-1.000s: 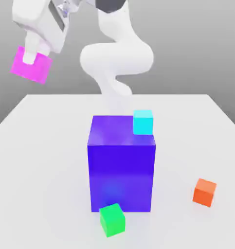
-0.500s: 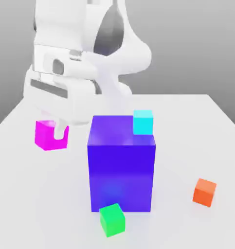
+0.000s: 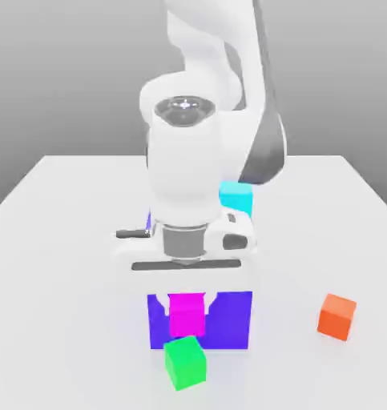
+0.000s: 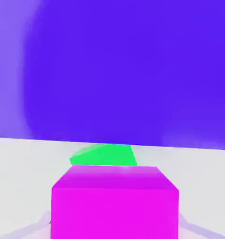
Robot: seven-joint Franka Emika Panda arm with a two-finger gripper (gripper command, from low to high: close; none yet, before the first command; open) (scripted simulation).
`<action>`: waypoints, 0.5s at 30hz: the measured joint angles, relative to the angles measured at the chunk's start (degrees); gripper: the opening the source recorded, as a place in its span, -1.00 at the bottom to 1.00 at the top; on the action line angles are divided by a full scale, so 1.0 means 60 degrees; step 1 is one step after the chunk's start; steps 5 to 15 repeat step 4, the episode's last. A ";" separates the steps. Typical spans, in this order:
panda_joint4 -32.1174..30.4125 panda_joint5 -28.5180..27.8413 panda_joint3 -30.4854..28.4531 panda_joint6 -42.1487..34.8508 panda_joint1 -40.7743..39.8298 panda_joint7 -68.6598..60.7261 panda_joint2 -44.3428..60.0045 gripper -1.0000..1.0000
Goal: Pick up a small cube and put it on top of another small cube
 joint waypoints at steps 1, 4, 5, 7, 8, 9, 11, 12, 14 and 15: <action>0.0049 0.0556 0.0496 0.0242 -0.0383 -0.0414 0.0351 1.00; 0.0049 0.0556 0.0496 0.0242 -0.0385 -0.0414 0.0350 1.00; 0.0049 0.0556 0.0496 0.0242 -0.0385 -0.0414 0.0350 1.00; 0.0049 0.0556 0.0496 0.0242 -0.0385 -0.0414 0.0350 1.00; 0.0049 0.0556 0.0496 0.0242 -0.0385 -0.0414 0.0350 1.00; 0.0049 0.0556 0.0496 0.0242 -0.0385 -0.0414 0.0350 1.00; 0.0049 0.0556 0.0496 0.0242 -0.0385 -0.0414 0.0350 1.00; 0.0049 0.0556 0.0496 0.0242 -0.0385 -0.0414 0.0350 1.00; 0.0049 0.0556 0.0496 0.0242 -0.0385 -0.0414 0.0350 1.00; 0.0049 0.0556 0.0496 0.0242 -0.0385 -0.0414 0.0350 1.00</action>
